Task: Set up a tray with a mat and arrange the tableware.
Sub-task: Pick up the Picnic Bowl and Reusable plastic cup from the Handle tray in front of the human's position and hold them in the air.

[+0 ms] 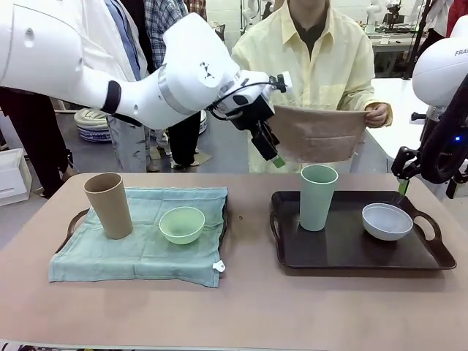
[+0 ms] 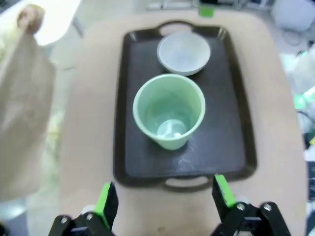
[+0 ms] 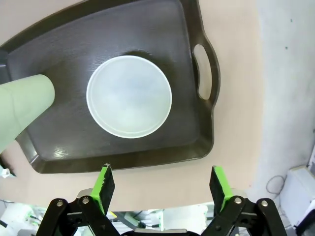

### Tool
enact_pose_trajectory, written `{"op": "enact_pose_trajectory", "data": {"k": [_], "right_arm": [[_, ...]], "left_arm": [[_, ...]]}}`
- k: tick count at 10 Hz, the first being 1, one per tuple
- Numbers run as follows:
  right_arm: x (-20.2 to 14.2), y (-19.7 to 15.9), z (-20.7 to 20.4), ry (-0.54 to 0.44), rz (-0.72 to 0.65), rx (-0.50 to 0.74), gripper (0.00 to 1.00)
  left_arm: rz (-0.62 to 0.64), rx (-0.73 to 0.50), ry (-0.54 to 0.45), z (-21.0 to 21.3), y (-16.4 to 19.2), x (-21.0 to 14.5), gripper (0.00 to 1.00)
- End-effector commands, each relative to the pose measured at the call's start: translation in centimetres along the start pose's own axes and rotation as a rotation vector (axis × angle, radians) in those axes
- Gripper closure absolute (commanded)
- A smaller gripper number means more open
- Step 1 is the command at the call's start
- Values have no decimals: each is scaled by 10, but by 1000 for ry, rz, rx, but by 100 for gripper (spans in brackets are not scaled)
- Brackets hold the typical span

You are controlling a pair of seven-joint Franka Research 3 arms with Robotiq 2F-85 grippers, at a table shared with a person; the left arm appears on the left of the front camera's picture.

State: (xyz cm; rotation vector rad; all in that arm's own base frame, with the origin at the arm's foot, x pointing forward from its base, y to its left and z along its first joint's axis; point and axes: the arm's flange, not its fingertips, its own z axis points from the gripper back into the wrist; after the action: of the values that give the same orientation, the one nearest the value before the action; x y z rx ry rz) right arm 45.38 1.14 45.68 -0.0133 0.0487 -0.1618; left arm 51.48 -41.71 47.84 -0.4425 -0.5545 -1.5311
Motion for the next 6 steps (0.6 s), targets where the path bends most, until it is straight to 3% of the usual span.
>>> {"op": "enact_pose_trajectory", "data": {"k": [1,3,4,6], "right_arm": [[6,-5,1,8,20,7,0],[2,-5,6,-3,17,74,0],[2,-7,-2,5,-1,8,0],[2,-7,-2,5,-1,8,0]], "left_arm": [[-42,-106,-45,-4,7,-15,0],[-26,-108,-17,-4,7,-22,0],[-34,-89,-20,-18,3,-13,0],[-34,-89,-20,-18,3,-13,0]]}}
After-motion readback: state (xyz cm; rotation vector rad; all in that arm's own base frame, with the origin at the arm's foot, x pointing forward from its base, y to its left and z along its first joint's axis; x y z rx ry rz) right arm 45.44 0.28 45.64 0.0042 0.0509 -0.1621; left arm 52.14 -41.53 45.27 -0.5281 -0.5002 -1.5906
